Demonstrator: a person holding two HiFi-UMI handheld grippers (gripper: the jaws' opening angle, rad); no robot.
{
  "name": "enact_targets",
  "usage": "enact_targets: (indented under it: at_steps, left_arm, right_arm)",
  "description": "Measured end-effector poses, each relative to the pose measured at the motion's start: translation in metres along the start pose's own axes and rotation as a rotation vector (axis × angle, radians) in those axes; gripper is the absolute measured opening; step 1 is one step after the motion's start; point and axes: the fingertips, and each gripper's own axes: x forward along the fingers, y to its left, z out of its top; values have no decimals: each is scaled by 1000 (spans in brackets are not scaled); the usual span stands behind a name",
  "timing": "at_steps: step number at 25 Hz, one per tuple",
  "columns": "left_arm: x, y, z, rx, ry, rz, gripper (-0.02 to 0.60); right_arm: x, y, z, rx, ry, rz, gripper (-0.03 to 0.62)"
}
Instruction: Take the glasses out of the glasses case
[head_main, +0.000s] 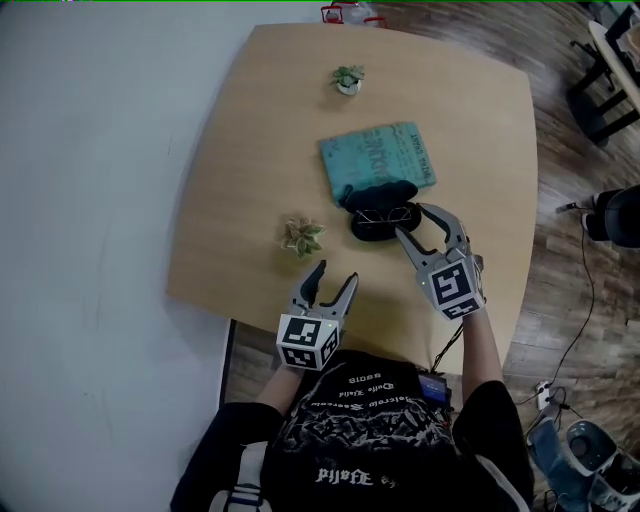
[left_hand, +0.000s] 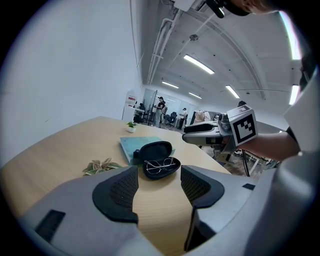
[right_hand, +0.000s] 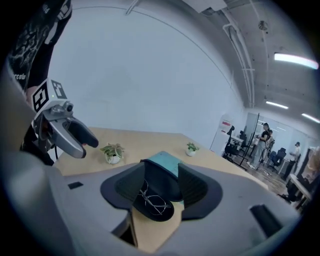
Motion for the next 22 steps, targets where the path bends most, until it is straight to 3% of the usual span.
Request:
enact_targets:
  at_steps: [7,15,22]
  left_arm:
    - [-3,16,3,-15,12,15,273]
    - [-4,28,-7,-10,53,35,273]
    - [-2,46,-20,-60,94,66,273]
  right_arm:
    - [31,14,-10,-90,82,112,218]
    - [65,28,-53,-204,192,197,218]
    - [82,32,-78,-296,244,216,218]
